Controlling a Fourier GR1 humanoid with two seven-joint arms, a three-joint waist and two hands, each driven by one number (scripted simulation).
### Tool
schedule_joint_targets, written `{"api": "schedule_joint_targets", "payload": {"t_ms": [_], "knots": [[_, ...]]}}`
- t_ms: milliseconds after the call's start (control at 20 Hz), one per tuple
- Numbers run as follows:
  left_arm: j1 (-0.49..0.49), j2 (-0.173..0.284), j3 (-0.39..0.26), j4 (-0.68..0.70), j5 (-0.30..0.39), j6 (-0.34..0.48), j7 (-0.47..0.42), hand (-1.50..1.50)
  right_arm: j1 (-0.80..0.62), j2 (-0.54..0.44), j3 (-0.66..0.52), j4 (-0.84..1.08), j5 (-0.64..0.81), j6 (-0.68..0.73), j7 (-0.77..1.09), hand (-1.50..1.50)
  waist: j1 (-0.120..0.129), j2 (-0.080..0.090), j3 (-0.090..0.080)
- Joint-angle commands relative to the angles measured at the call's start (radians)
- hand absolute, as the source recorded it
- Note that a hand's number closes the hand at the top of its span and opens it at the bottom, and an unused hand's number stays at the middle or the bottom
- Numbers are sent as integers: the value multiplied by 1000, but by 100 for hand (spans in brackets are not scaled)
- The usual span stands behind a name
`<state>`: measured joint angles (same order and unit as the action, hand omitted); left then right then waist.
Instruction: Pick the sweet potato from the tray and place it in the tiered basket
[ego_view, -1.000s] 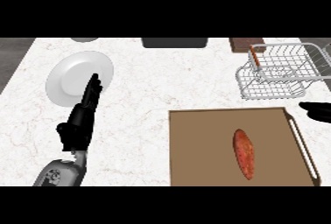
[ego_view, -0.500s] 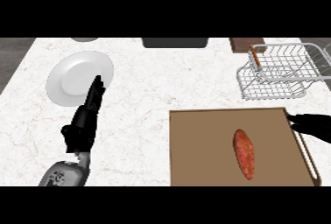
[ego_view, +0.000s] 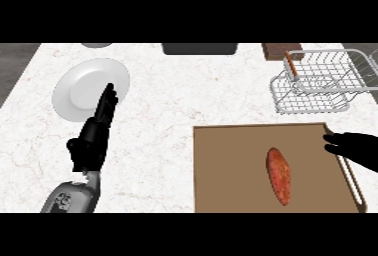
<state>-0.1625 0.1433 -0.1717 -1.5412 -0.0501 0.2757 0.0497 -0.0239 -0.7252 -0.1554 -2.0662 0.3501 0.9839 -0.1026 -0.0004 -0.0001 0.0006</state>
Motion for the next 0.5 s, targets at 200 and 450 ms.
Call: {"api": "schedule_joint_targets", "payload": {"t_ms": [200,450], "knots": [[37,-16,-5,-54,-24,-12,17,0,3,-78,72,94,189,-81,-261,-150,5,1,0],[69,1,41,-18,5,-48,-51,0,41,-49,162,41,286,-217,-301,-150,2,0,0]]}}
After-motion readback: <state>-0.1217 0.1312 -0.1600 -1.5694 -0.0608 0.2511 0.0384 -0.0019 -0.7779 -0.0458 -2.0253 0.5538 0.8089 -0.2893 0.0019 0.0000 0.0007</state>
